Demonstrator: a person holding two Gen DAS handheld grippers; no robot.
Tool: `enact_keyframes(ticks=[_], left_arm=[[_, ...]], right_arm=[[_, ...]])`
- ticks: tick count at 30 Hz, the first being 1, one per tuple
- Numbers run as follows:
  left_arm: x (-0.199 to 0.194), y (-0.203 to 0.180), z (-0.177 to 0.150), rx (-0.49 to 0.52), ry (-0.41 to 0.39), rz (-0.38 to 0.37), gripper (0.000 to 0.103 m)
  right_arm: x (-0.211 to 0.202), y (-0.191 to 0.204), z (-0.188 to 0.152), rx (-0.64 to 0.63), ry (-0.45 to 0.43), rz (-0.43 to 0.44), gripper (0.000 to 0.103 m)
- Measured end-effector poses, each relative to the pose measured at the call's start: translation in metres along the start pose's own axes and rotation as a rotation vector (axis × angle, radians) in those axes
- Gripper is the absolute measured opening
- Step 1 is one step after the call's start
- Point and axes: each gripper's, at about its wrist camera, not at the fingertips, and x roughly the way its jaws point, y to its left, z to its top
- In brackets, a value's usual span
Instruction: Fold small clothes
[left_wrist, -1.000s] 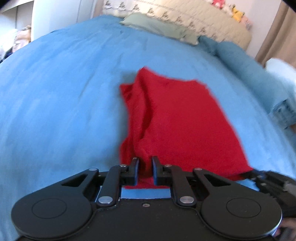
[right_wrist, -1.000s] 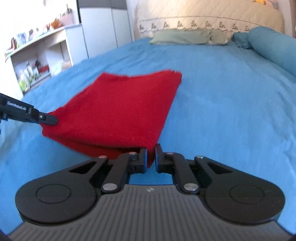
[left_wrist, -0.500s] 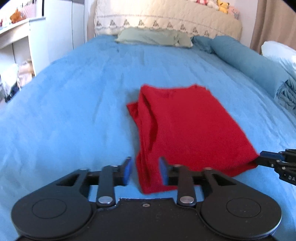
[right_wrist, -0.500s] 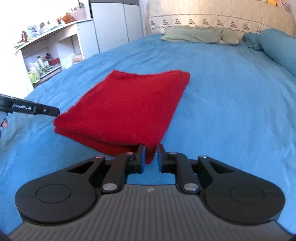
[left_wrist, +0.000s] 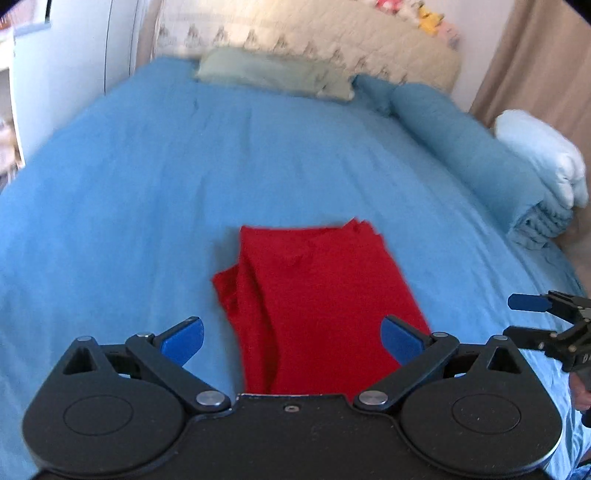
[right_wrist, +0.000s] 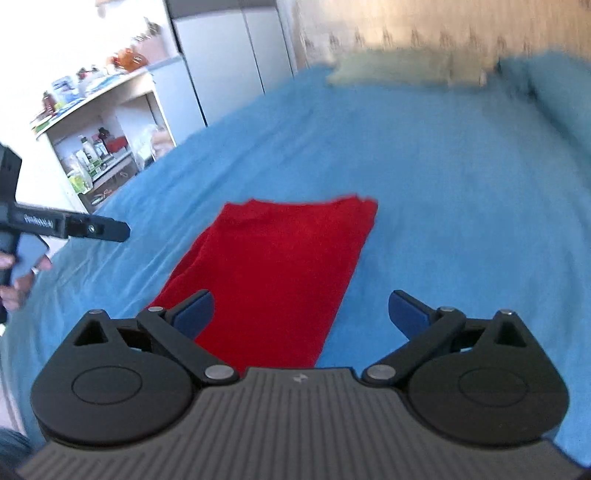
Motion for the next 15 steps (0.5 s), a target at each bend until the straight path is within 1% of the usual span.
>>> enact_keyframes(ticks=[2, 5, 6, 7, 8, 10, 12, 13, 14, 15], left_arm=[[0.022, 0.009, 0.003, -0.056, 0.052, -0.029, 0.103], [0.054, 0.023, -0.001, -0.127, 0.138, -0.069, 0.101], [0.067, 0.027, -0.004, -0.145, 0.172, -0.086, 0.099], [0.074, 0.029, -0.008, -0.155, 0.191, -0.093, 0.095], [0.08, 0.031, -0.01, -0.164, 0.207, -0.093, 0.093], [0.091, 0.036, -0.015, -0.183, 0.216, -0.095, 0.091], [0.096, 0.04, -0.019, -0.202, 0.2, -0.112, 0.09], [0.098, 0.041, -0.02, -0.206, 0.189, -0.127, 0.088], [0.099, 0.041, -0.02, -0.204, 0.184, -0.137, 0.086], [0.102, 0.039, -0.019, -0.198, 0.18, -0.145, 0.078]], right_arm=[[0.021, -0.014, 0.01, 0.064, 0.058, 0.016, 0.103], [0.055, -0.036, 0.016, 0.177, 0.13, 0.037, 0.103], [0.066, -0.042, 0.015, 0.207, 0.145, 0.042, 0.103], [0.076, -0.045, 0.012, 0.231, 0.16, 0.055, 0.103], [0.085, -0.047, 0.01, 0.249, 0.175, 0.07, 0.103], [0.101, -0.05, 0.004, 0.279, 0.2, 0.091, 0.103], [0.113, -0.051, -0.002, 0.304, 0.215, 0.11, 0.103], [0.118, -0.051, -0.005, 0.32, 0.224, 0.127, 0.1], [0.123, -0.052, -0.008, 0.337, 0.232, 0.149, 0.094], [0.128, -0.052, -0.01, 0.349, 0.238, 0.165, 0.091]])
